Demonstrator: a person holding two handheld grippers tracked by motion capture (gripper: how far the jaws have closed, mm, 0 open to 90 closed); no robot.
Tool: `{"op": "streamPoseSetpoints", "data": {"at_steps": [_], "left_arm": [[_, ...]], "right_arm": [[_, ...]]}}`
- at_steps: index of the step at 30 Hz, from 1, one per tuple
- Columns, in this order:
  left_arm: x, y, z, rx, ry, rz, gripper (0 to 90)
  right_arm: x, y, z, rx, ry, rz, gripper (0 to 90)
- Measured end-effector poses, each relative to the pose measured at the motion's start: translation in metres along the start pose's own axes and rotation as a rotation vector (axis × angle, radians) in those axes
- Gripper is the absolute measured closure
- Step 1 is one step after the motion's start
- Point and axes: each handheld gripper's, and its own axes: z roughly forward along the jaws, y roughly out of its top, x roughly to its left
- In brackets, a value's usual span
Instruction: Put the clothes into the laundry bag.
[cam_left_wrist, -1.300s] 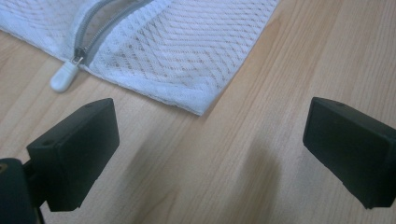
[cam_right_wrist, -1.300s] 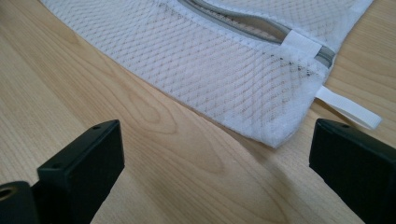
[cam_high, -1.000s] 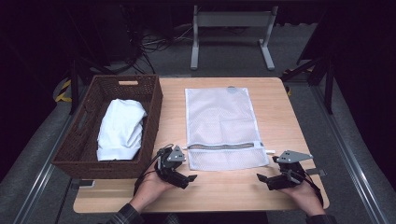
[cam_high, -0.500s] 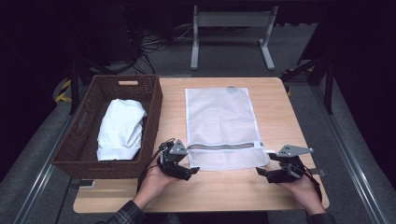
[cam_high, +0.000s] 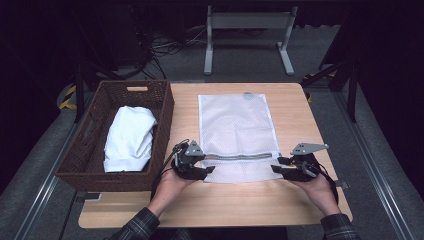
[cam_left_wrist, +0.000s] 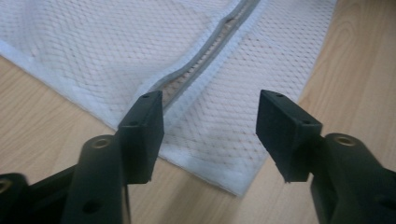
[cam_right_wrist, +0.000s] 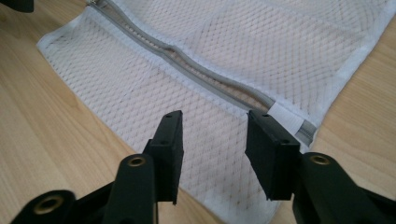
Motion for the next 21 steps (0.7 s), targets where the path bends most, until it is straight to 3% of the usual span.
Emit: {"op": "streamPoseSetpoints", "data": {"at_steps": [6,14,21], "left_arm": [[0.01,0.005,0.004,0.007,0.012,-0.051,65.5],[0.021,0.012,0.015,0.032,0.013,-0.072,87.1],[0.029,0.016,0.024,0.045,0.038,-0.093,89.9]], "right_arm": [[-0.008,0.007,0.006,-0.003,-0.017,0.013,71.6],[-0.02,0.013,0.013,0.0,-0.06,0.033,86.7],[-0.035,0.019,0.025,0.007,-0.104,0.047,90.0]]}}
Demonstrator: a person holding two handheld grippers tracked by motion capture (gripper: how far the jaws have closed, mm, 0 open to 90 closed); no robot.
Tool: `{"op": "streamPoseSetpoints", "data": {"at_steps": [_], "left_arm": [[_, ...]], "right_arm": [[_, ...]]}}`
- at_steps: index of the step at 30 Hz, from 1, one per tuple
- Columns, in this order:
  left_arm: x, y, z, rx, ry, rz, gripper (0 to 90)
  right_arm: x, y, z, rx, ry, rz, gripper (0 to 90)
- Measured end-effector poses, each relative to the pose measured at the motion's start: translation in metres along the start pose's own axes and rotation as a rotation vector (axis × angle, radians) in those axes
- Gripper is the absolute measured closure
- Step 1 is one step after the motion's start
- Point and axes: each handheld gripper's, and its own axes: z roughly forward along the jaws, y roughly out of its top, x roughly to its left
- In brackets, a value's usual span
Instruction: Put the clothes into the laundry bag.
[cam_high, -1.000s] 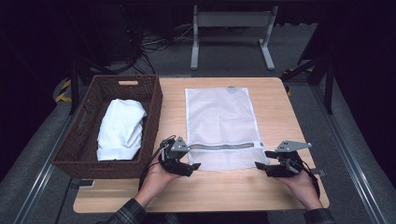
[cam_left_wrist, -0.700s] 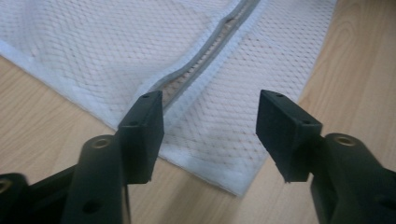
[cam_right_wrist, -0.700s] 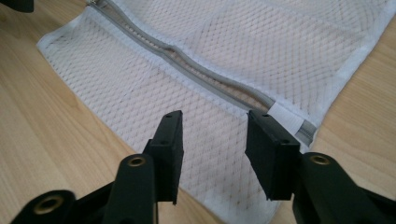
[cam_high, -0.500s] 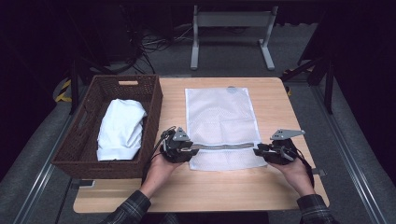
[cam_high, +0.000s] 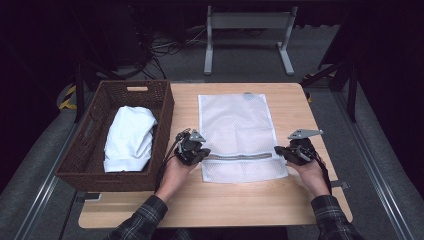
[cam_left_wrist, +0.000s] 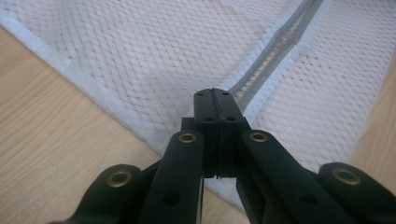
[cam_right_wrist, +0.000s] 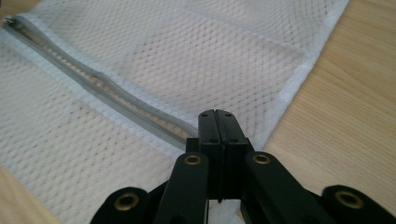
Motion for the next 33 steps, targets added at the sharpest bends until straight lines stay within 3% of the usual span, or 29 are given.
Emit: {"op": "streamPoseSetpoints", "data": {"at_steps": [12,21,33], "left_arm": [[0.01,0.001,0.015,0.019,0.004,-0.016,90.0],[0.019,-0.001,0.02,0.049,0.015,-0.043,90.0],[0.021,-0.003,0.026,0.081,0.012,-0.039,90.0]], "right_arm": [[-0.02,0.002,0.027,0.04,-0.039,0.027,90.0],[-0.021,-0.002,0.033,0.08,-0.038,0.019,90.0],[-0.021,-0.003,0.031,0.093,-0.042,0.017,90.0]]}}
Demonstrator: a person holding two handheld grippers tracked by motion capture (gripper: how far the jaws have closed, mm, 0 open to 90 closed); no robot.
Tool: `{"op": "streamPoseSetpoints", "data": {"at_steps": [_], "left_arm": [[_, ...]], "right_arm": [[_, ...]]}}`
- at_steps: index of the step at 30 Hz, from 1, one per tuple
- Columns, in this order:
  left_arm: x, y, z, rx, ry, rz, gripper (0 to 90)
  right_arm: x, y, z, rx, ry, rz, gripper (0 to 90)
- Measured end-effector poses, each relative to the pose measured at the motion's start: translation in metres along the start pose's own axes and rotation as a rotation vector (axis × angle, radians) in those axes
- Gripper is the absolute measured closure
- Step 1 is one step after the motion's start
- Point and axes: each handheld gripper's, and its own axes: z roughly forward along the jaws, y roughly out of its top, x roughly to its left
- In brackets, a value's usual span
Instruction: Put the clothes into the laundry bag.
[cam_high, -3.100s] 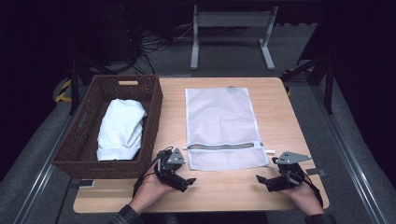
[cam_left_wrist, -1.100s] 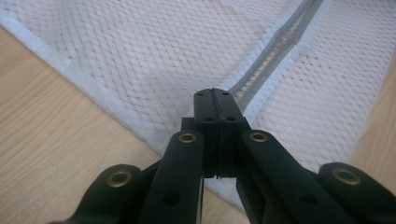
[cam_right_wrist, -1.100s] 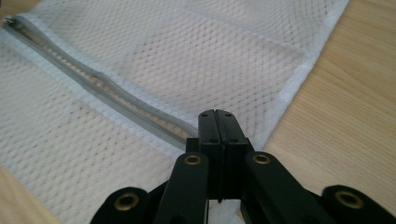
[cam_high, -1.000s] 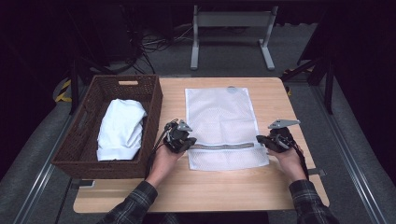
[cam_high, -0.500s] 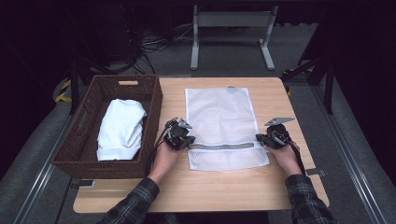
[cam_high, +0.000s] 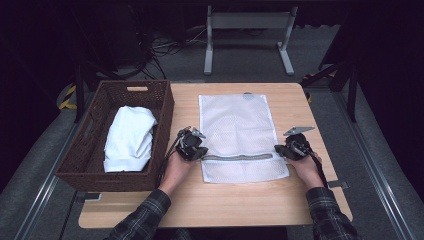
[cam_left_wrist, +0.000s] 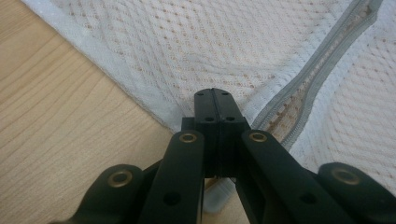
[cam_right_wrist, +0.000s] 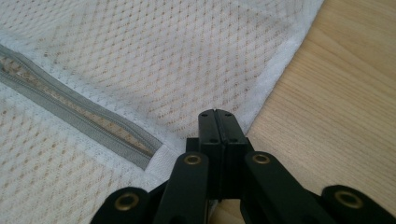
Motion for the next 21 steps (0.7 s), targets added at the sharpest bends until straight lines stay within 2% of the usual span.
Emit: {"op": "streamPoseSetpoints", "data": {"at_steps": [13,21], "left_arm": [[-0.012,0.002,0.003,0.009,-0.053,0.018,90.0],[-0.02,0.004,0.006,0.016,-0.089,0.031,90.0]], "right_arm": [[-0.002,-0.009,-0.012,0.039,-0.023,-0.016,90.0],[-0.005,-0.02,-0.023,0.059,-0.029,-0.002,90.0]]}}
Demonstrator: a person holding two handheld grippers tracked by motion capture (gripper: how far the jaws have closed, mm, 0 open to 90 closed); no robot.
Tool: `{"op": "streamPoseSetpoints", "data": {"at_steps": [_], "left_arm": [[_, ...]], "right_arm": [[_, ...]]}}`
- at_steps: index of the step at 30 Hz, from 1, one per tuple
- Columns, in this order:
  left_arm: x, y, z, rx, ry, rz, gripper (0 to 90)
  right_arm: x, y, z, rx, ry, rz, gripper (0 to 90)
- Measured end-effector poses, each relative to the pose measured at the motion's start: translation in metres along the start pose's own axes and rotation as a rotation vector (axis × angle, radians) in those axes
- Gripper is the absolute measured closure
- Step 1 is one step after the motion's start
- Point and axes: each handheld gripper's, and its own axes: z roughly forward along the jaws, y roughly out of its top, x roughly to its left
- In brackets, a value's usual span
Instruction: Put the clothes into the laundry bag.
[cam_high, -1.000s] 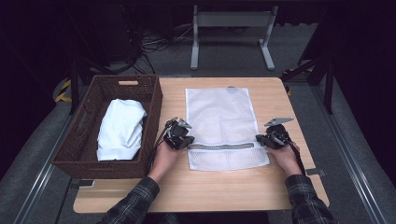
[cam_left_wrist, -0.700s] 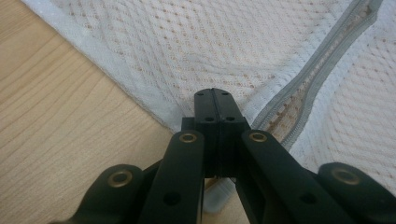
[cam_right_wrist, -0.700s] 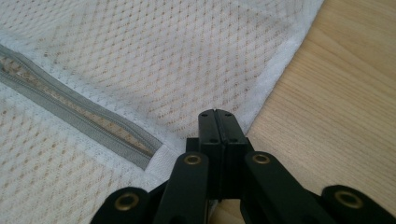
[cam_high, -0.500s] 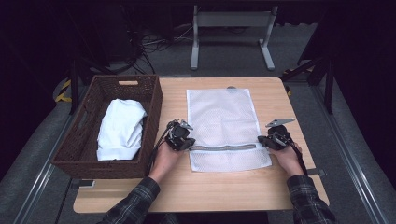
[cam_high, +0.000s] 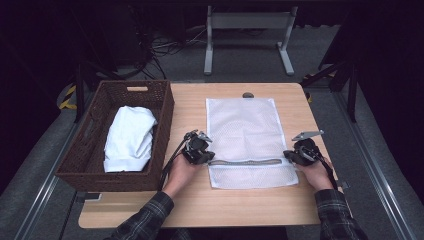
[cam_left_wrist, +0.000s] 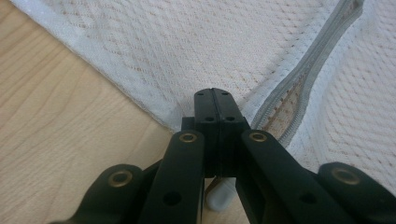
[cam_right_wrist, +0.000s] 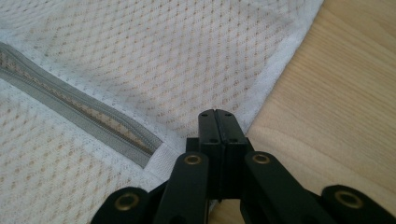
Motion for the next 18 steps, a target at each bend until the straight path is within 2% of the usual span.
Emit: {"op": "streamPoseSetpoints", "data": {"at_steps": [5,18], "left_arm": [[-0.008,0.002,0.003,0.005,-0.022,0.008,90.0],[-0.034,0.014,0.016,0.026,-0.073,0.059,90.0]], "right_arm": [[-0.003,-0.007,-0.007,0.01,-0.006,0.021,90.0],[-0.017,-0.028,-0.024,0.022,-0.037,0.084,90.0]]}}
